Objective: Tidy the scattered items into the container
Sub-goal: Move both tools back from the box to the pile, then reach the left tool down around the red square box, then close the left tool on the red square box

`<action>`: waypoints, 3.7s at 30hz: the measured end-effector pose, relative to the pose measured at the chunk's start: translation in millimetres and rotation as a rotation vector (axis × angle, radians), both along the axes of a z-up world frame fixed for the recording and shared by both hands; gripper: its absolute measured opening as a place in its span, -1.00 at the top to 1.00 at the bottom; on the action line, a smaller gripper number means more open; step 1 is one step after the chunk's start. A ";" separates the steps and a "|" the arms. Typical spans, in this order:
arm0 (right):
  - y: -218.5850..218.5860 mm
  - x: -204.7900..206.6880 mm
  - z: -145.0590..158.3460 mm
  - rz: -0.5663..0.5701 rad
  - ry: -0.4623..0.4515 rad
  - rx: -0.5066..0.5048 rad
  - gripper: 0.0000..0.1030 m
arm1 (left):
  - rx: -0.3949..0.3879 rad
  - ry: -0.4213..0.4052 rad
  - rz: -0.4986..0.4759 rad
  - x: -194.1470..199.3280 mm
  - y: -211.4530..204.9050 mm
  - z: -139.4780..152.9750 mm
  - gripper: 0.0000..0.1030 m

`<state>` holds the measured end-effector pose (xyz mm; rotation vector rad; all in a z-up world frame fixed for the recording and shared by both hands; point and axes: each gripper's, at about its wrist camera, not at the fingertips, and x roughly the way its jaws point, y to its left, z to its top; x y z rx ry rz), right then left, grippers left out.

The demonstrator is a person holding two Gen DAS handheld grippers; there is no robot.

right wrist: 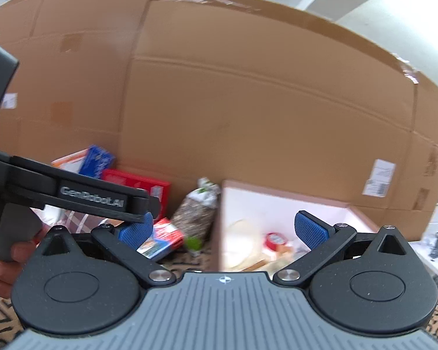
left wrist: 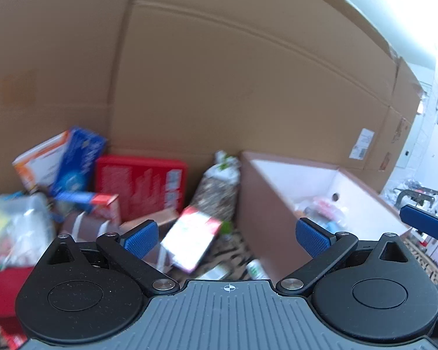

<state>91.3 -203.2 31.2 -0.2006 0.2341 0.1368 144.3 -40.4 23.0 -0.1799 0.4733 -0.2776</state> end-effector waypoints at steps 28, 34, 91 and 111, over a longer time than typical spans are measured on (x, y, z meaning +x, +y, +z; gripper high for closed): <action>136.7 39.0 -89.1 0.364 0.341 0.009 -0.99 | 0.062 0.153 0.277 -40.6 151.3 -62.7 -1.00; 170.4 35.0 -93.7 0.498 0.327 -0.052 -0.97 | 0.000 0.201 0.240 -26.0 172.3 -69.3 -0.90; 82.2 -1.4 -102.0 0.357 0.365 -0.002 -0.41 | 0.074 0.313 -0.226 -17.6 43.2 -80.8 -0.74; 81.3 7.7 -108.0 0.345 0.386 0.010 -0.41 | 0.022 0.324 -0.250 -6.8 54.6 -78.0 -0.63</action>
